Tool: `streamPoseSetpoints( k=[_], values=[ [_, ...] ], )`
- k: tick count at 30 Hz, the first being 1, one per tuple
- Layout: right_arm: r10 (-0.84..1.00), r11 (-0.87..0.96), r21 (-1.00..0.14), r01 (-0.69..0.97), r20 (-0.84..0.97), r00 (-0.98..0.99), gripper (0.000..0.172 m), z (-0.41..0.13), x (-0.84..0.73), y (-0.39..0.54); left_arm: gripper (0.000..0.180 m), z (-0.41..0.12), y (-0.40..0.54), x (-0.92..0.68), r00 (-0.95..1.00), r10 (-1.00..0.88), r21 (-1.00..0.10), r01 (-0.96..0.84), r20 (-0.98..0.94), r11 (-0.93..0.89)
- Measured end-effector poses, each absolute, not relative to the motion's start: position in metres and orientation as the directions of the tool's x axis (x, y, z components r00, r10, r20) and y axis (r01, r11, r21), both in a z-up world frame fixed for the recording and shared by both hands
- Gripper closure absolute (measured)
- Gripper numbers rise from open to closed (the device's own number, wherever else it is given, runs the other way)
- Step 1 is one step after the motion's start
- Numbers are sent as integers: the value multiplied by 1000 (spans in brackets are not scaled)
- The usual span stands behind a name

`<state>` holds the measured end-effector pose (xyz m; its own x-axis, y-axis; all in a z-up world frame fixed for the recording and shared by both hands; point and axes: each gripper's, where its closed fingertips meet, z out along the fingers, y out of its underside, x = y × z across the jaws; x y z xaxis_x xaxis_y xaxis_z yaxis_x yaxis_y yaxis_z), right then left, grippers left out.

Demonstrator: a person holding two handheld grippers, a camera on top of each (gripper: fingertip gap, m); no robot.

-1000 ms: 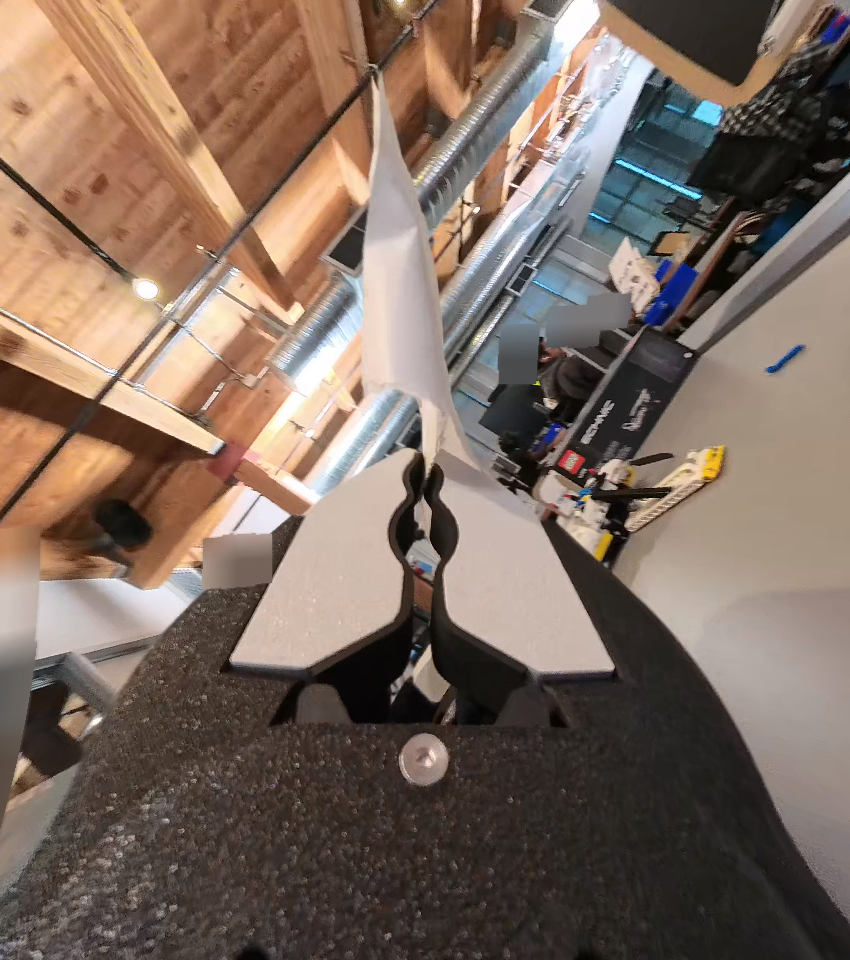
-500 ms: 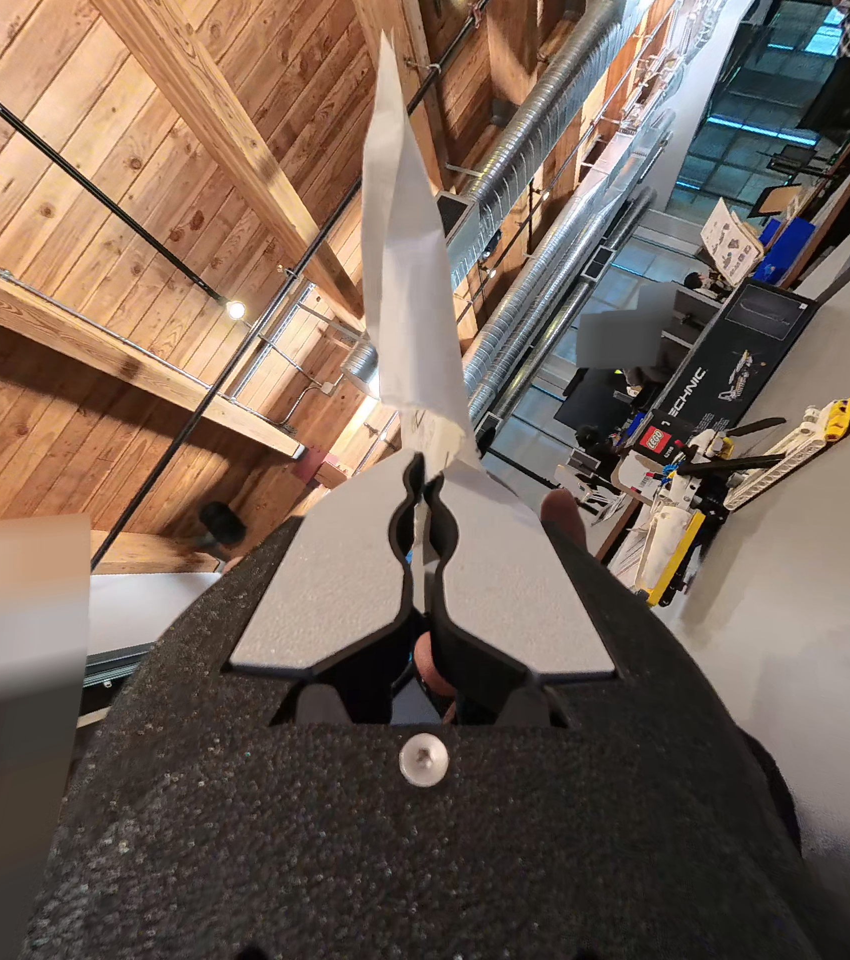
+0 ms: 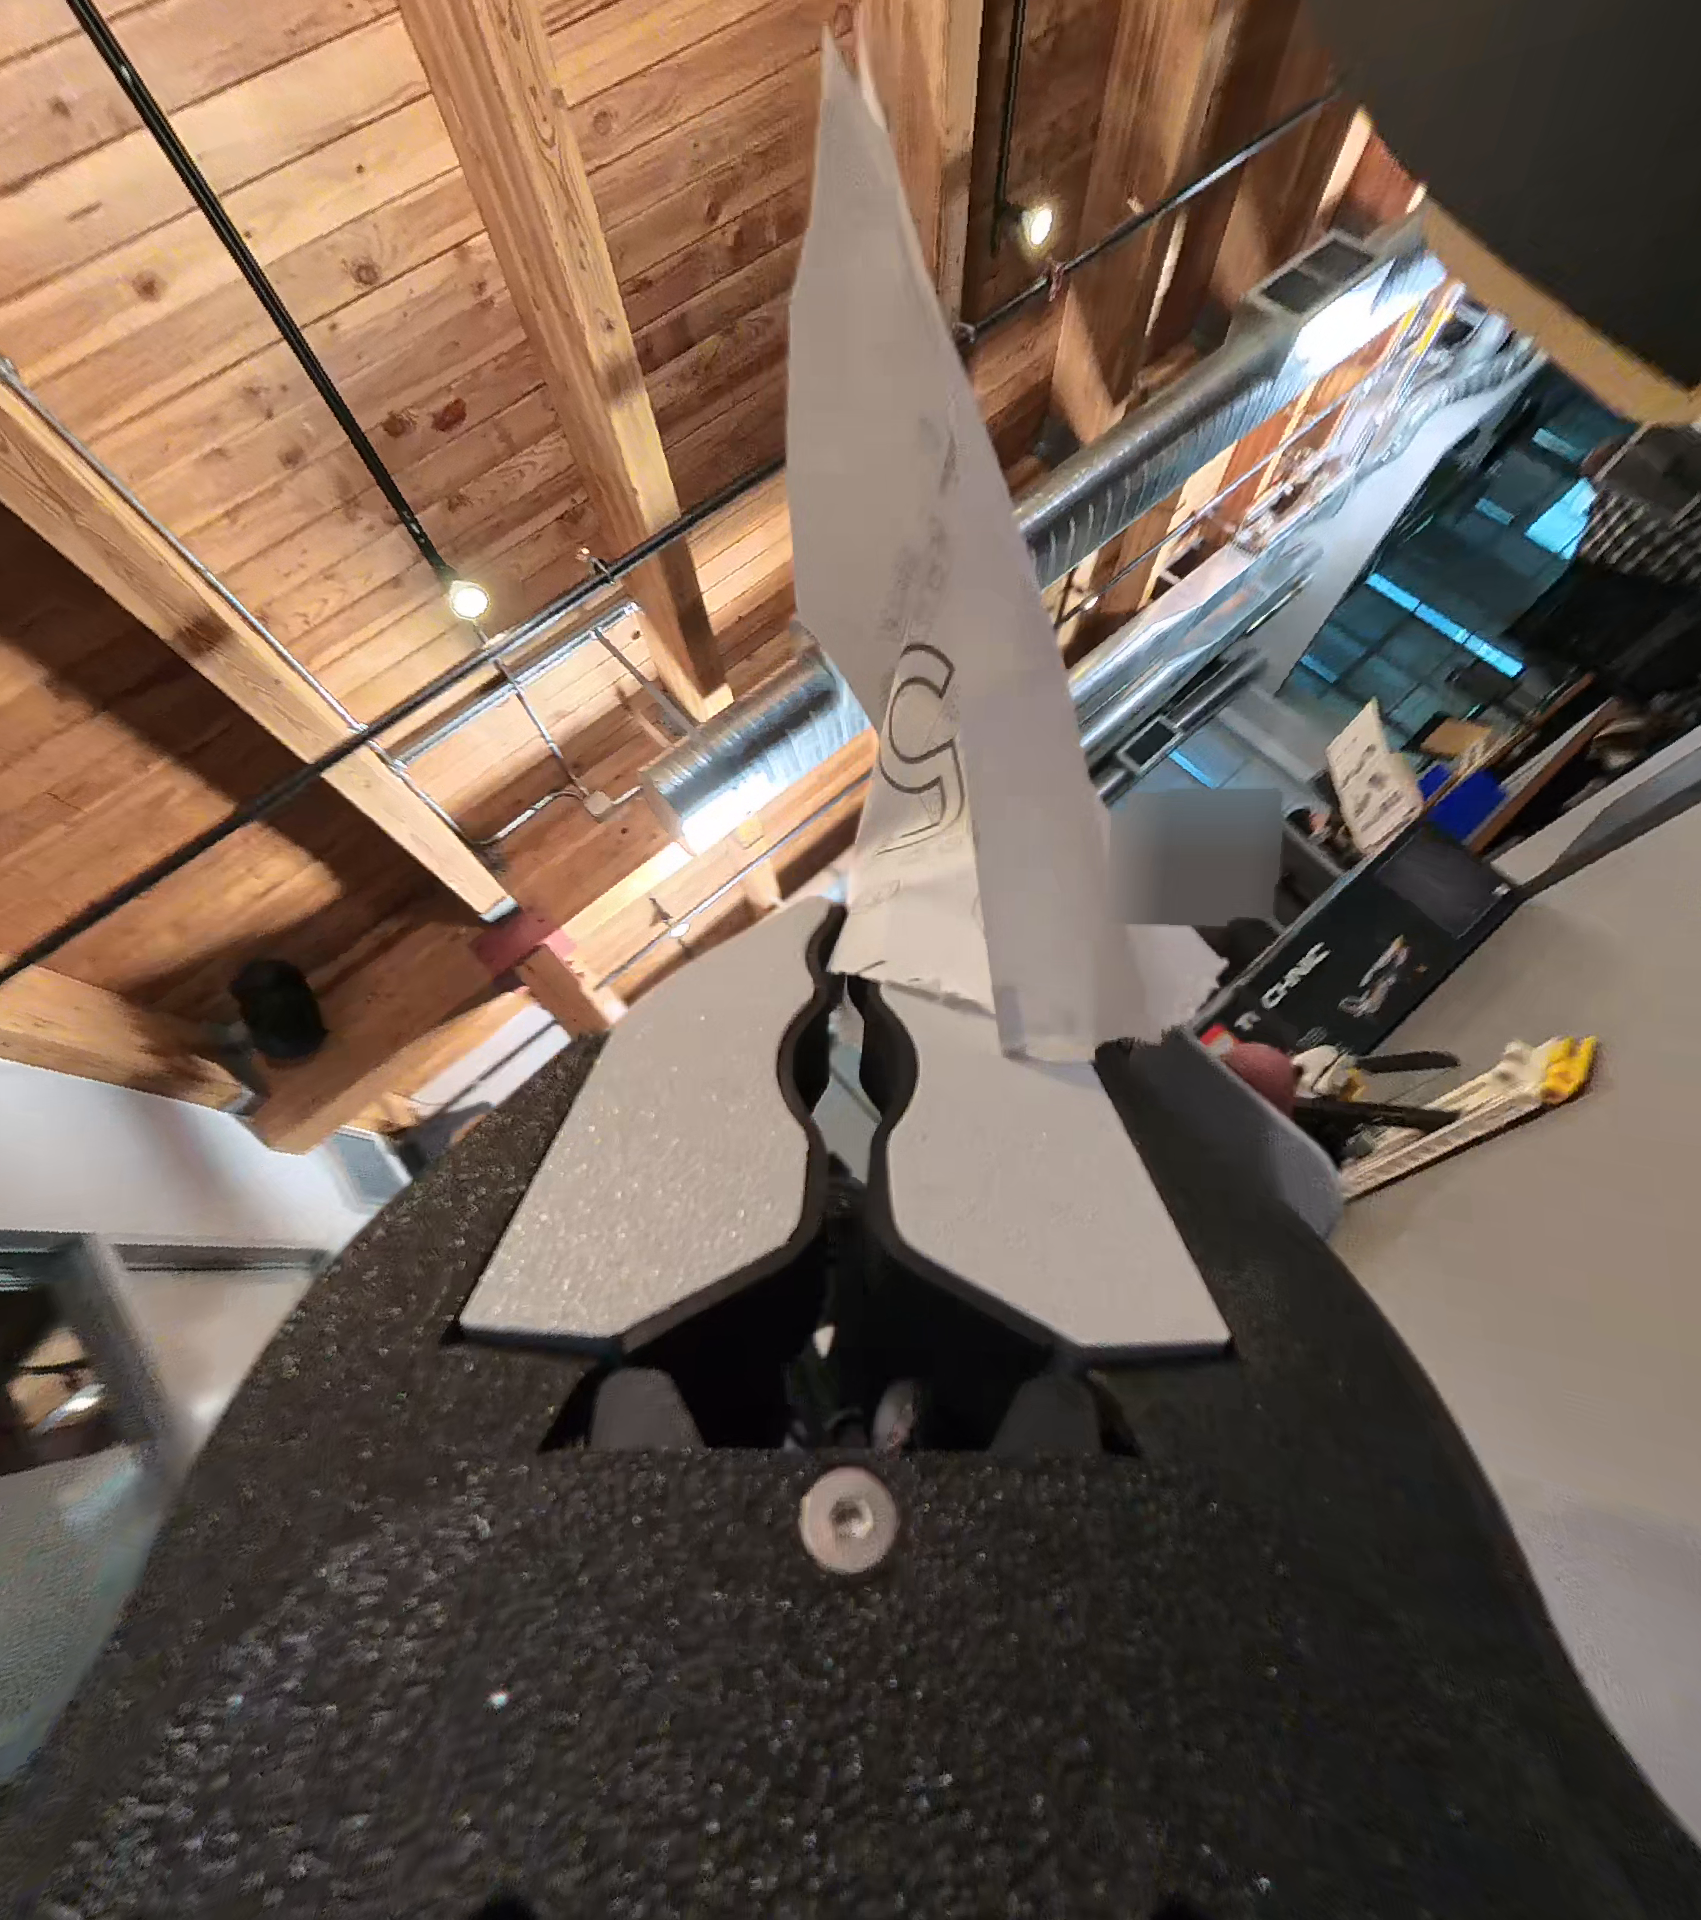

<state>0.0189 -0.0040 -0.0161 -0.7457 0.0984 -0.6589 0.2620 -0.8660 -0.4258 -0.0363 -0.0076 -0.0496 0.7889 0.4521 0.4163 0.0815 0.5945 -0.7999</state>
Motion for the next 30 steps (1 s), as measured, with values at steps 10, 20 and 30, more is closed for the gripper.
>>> streamPoseSetpoints(
  k=[10,20,30],
  values=[
    [463,-748,-660,-71,-443,-767,172,-17,28,-2,180,-60,6,-27,752,426,-798,216,504,563],
    [607,-578,-760,-298,-156,-779,172,-18,47,-4,180,-52,12,-12,816,267,-757,283,513,589],
    [687,-548,-762,-346,-173,-705,165,-18,43,4,180,-52,10,-13,801,228,-716,319,554,621]
  ],
)
